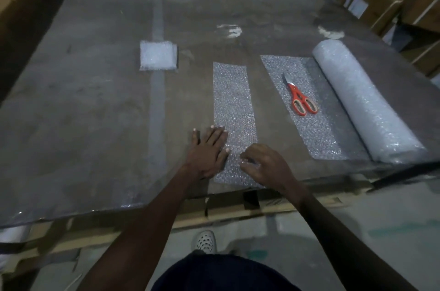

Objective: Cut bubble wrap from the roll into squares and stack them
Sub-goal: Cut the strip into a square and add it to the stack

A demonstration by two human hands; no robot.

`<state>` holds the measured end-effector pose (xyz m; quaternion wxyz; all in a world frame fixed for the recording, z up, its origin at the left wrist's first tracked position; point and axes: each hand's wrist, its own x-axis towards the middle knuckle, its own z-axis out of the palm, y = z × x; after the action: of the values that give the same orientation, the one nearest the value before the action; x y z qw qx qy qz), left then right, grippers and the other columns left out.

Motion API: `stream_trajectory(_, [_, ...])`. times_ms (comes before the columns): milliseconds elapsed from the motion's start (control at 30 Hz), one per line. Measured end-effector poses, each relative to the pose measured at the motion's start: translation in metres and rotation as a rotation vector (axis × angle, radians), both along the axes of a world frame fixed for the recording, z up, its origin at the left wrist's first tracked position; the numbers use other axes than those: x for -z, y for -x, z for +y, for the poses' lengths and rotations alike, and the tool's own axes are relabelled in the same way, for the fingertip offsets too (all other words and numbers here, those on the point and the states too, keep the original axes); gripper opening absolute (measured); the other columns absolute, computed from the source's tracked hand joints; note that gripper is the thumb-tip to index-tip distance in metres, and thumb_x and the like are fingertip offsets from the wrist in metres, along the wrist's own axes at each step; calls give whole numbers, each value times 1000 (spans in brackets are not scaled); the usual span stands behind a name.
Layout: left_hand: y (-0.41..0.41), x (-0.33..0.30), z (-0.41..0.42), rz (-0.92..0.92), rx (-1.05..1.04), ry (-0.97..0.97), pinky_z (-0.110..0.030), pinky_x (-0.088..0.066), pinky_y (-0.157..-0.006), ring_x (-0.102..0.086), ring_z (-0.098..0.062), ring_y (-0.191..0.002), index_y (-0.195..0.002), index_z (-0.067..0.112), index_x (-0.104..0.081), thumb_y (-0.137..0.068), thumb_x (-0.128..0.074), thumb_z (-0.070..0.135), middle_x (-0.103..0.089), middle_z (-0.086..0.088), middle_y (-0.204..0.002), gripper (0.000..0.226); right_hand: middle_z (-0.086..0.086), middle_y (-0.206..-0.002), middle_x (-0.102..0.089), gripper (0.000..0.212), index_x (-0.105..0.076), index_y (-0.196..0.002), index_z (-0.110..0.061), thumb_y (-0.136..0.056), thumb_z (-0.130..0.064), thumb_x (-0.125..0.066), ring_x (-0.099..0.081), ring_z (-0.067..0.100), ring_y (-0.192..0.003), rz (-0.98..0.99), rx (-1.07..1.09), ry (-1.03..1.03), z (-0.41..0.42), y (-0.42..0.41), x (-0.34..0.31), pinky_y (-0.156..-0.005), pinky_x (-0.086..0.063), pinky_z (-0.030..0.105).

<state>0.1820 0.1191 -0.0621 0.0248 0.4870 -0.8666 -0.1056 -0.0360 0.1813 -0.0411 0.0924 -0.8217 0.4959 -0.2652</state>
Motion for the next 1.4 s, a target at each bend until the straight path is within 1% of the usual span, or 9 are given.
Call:
stream_trajectory(167, [0,-2,3,4,-30,-20,-60,6,-119,5,-18,-154,-160,20,-9,-104,-13,52,-4,4,-168,65,-2,-103,-66,33,-75,-104,-19,-91,-48,-65,-60,18,-95,110,-126,-137,22,5,4,-77,-52,34])
stream_trajectory(333, [-10,-9,27,212,-56,-38,-48,-9,-121,-12,-20,-153,-157,17,-27,-101,-14,54,-23,0,-165,69,-1,-103,-65,14,-75,-101,-18,-94,-27,-67,-57,18,-97,135,-121,-158,22,2,0,-78,-52,36])
stream_trajectory(533, [-30,-8,48,405,-68,-101,-45,-24,-120,-37,-24,-144,-142,14,-54,-92,-54,12,-49,-4,-150,50,4,-107,-59,13,-64,-105,-15,-101,-21,-54,-52,20,-97,253,-113,-160,23,-7,-11,-79,-46,36])
stream_trajectory(633, [-38,-20,55,465,-31,-136,-32,-36,-111,-46,-18,-135,-136,13,-60,-74,-72,16,-55,-6,-143,63,5,-108,-57,7,-61,-103,-15,-97,-18,-59,-51,22,-99,314,-86,-200,18,-13,-12,-80,-47,40])
stream_trajectory(800, [-33,-21,59,673,-115,-195,-23,-40,-109,-48,-3,-130,-123,17,-71,-82,-79,15,-63,10,-127,42,5,-101,-67,4,-68,-93,-17,-96,-19,-65,-60,21,-92,23,-7,-462,2,-7,-25,-80,-52,43])
stream_trajectory(933, [-22,-33,42,880,-267,-208,-21,-54,-84,-67,6,-89,-99,22,-78,-84,-79,11,-75,10,-97,19,10,-93,-68,15,-70,-95,-10,-100,-23,-63,-64,23,-87,-365,17,-737,-10,4,-51,-77,-49,35])
stream_trajectory(1100, [-13,-46,-10,1050,-353,-276,-24,-55,-72,-67,-4,-71,-91,8,-77,-84,-77,4,-75,4,-81,8,6,-95,-70,31,-71,-107,3,-95,-25,-69,-63,10,-82,-796,91,-763,-37,15,-73,-75,-48,22])
stream_trajectory(1233, [-11,-46,-59,1158,-390,-338,-17,-49,-61,-61,0,-60,-85,2,-75,-83,-76,1,-71,9,-66,2,21,-95,-75,21,-73,-103,6,-88,-8,-77,-65,21,-81,-897,220,-637,-77,12,-65,-77,-51,34])
stream_trajectory(1400, [-7,-37,-112,1218,-436,-373,-15,-45,-51,-57,0,-53,-86,-7,-74,-81,-79,3,-69,3,-64,12,-1,-80,-75,9,-78,-98,-7,-89,-6,-75,-64,6,-70,-920,372,-577,-123,6,-59,-67,-51,20])
